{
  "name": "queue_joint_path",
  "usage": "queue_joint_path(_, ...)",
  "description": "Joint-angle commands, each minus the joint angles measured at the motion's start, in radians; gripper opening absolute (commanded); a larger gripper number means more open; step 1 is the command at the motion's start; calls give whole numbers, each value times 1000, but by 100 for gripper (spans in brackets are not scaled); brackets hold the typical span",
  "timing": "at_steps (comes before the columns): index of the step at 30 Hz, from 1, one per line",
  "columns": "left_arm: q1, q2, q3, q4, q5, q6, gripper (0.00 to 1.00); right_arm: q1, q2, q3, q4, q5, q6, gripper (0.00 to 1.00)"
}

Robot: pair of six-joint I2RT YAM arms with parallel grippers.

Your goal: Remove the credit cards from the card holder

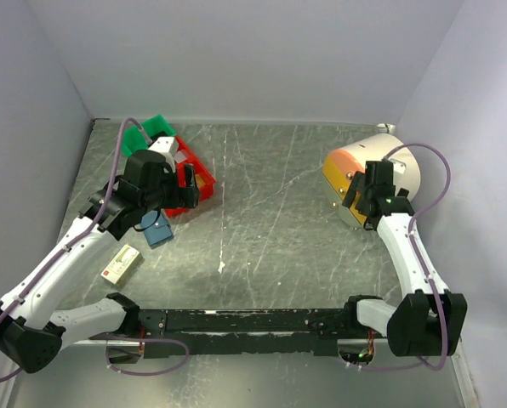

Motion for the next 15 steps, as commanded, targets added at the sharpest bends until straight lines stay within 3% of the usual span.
queue_joint_path(1,-5,8,25,9,20,22,96,-20,41,22,155,40,-126,100)
queue_joint_path(5,-5,26,39,1,28,37,96,-20,29,-49,379,33,-319,96)
queue_joint_path(9,-5,30,43,1,30,47,95,-21,12,-134,576,-127,-565,94)
queue_joint_path(15,-5,16,38,-20,21,57,95,-42,82,-123,691,-335,-722,97)
